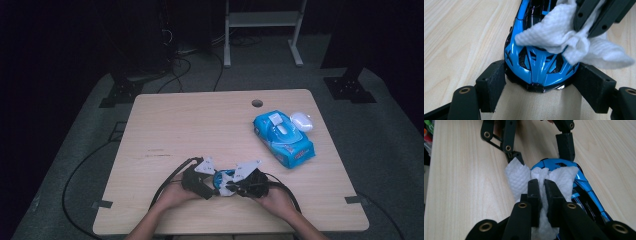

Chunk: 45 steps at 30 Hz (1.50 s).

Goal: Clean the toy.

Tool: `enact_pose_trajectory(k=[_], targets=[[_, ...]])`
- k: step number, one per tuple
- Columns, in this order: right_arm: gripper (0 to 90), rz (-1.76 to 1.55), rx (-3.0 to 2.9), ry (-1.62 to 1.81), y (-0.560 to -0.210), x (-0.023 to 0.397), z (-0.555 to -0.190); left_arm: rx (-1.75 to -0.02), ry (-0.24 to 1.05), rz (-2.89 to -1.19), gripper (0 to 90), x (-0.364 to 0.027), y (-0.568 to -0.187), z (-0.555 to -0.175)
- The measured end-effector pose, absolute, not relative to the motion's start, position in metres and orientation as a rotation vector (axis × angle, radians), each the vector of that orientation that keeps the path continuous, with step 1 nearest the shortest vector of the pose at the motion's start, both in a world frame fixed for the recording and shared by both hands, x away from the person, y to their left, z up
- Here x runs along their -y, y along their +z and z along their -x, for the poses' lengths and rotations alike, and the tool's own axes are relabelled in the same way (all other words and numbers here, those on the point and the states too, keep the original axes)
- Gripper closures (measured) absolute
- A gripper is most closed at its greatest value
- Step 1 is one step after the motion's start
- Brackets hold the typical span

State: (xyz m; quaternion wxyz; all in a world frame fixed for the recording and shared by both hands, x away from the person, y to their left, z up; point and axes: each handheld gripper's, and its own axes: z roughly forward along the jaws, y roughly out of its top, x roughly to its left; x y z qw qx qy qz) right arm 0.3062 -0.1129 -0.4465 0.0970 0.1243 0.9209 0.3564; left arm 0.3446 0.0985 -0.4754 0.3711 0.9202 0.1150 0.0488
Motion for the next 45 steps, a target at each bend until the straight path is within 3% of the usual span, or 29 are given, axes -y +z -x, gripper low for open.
enact_pose_trajectory(k=[10,20,29,38,45], targets=[[82.6,-0.683,-2.628,1.050,-0.438,0.196,-0.318,-0.299,0.130,-2.349,25.8,-0.098,-0.476,-0.344],[82.6,-0.724,-2.608,1.088,-0.438,0.184,-0.342,-0.292,0.128,-2.349,24.9,-0.099,-0.476,-0.345],[82.7,-0.731,-2.615,1.071,-0.439,0.203,-0.328,-0.292,0.130,-2.355,25.5,-0.098,-0.476,-0.345],[82.7,-0.707,-2.616,1.085,-0.444,0.164,-0.358,-0.296,0.123,-2.344,25.3,-0.098,-0.477,-0.346],[82.7,-0.770,-2.637,1.053,-0.438,0.201,-0.345,-0.295,0.127,-2.344,25.9,-0.098,-0.477,-0.346]])
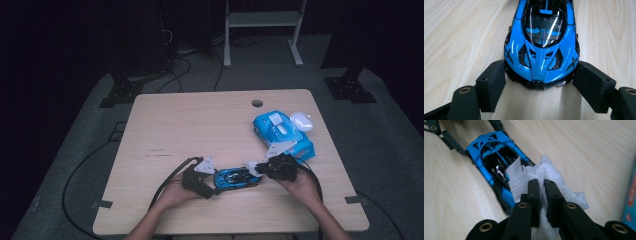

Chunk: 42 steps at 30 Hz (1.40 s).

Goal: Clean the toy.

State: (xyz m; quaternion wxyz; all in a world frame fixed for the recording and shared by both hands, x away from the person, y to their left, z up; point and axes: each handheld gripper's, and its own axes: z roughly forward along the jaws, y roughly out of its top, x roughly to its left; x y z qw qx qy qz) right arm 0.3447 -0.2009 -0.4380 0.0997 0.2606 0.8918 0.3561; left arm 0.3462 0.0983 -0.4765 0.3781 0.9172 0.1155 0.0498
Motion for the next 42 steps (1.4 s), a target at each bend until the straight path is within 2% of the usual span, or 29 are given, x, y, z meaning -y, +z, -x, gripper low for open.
enact_pose_trajectory(k=[5,9,12,16,30,42], targets=[[82.6,-0.736,-2.707,1.180,-0.434,0.196,-0.336,-0.307,0.132,-2.341,25.9,-0.098,-0.477,-0.345],[82.5,-0.701,-2.777,1.155,-0.441,0.185,-0.335,-0.314,0.106,-2.335,25.4,-0.099,-0.476,-0.347],[82.5,-0.713,-2.786,1.205,-0.447,0.188,-0.336,-0.356,0.017,-2.313,16.2,-0.098,-0.477,-0.352],[82.6,-0.716,-2.783,1.241,-0.450,0.192,-0.336,-0.367,-0.013,-2.296,13.2,-0.097,-0.476,-0.353],[83.8,-0.633,-2.707,1.256,-0.454,0.194,-0.323,-0.513,-0.128,-2.179,14.7,-0.102,-0.474,-0.366],[84.2,-0.593,-2.694,1.260,-0.455,0.196,-0.311,-0.550,-0.149,-2.162,17.7,-0.099,-0.477,-0.369]])
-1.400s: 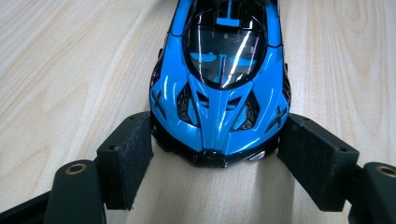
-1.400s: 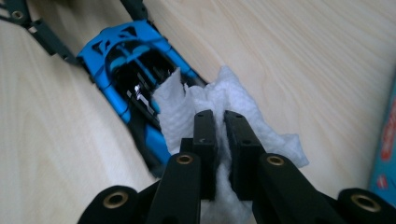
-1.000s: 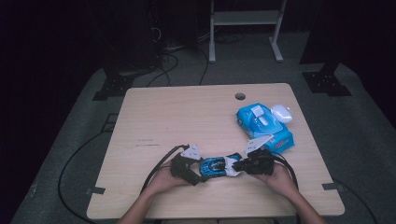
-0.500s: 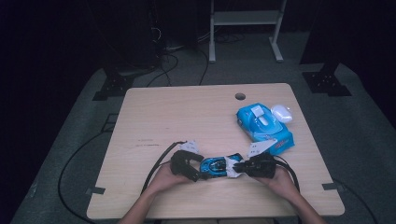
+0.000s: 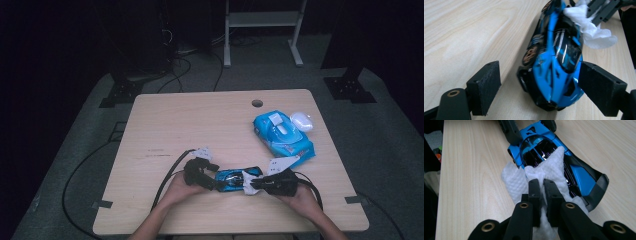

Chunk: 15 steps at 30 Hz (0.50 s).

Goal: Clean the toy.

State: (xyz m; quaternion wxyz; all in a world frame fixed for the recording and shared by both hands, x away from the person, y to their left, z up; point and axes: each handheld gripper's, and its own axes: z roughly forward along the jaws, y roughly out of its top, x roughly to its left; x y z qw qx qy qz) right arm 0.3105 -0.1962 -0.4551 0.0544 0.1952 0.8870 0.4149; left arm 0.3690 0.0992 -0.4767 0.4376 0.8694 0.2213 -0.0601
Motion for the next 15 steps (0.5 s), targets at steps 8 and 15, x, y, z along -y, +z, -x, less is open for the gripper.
enact_pose_trajectory(k=[8,15], targets=[[84.3,-0.592,-2.700,1.270,-0.4562,0.1979,-0.3059,-0.519,-0.210,-2.157,24.7,-0.0956,-0.4774,-0.3668],[84.3,-0.584,-2.703,1.267,-0.4567,0.1979,-0.3032,-0.457,-0.255,-2.166,38.3,-0.0902,-0.4773,-0.3619]])
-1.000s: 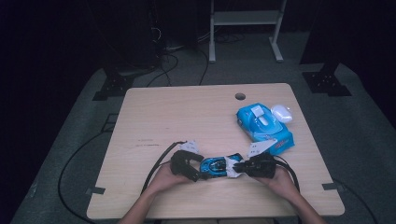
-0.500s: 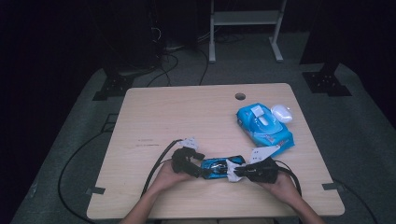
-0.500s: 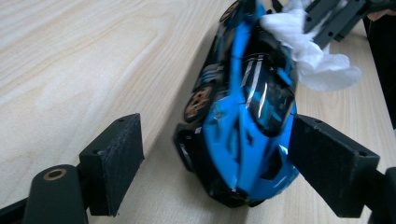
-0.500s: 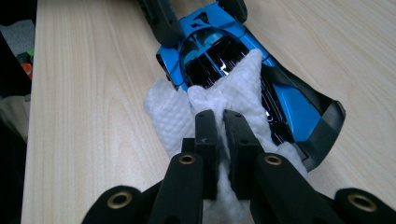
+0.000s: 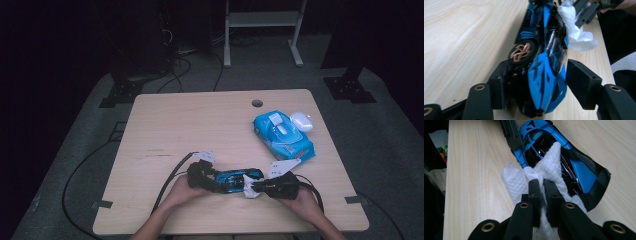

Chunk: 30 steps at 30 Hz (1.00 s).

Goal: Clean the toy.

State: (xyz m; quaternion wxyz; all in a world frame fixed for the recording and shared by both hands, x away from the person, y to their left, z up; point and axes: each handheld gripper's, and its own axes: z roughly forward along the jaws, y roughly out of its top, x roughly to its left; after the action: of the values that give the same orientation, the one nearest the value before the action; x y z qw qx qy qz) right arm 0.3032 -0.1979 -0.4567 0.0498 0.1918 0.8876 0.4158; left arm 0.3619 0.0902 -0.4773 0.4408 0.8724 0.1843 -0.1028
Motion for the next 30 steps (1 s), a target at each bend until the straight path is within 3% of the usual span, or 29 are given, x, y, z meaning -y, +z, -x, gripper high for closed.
enact_pose_trajectory(k=[3,7,11,20,24,30], targets=[[84.0,-0.564,-2.713,1.252,-0.456,0.198,-0.302,-0.449,-0.268,-2.150,46.8,-0.093,-0.476,-0.363],[83.9,-0.552,-2.704,1.229,-0.454,0.197,-0.300,-0.421,-0.271,-2.125,50.1,-0.095,-0.475,-0.363],[83.9,-0.556,-2.673,1.234,-0.450,0.201,-0.301,-0.371,-0.268,-2.044,63.0,-0.099,-0.467,-0.360],[83.8,-0.516,-2.637,1.306,-0.441,0.202,-0.294,-0.242,-0.057,-2.074,67.1,-0.096,-0.456,-0.348],[83.9,-0.531,-2.550,1.383,-0.425,0.206,-0.299,-0.206,0.121,-2.076,67.3,-0.096,-0.453,-0.345],[83.8,-0.650,-2.472,1.374,-0.415,0.212,-0.316,-0.204,0.134,-2.121,67.4,-0.095,-0.467,-0.348]])
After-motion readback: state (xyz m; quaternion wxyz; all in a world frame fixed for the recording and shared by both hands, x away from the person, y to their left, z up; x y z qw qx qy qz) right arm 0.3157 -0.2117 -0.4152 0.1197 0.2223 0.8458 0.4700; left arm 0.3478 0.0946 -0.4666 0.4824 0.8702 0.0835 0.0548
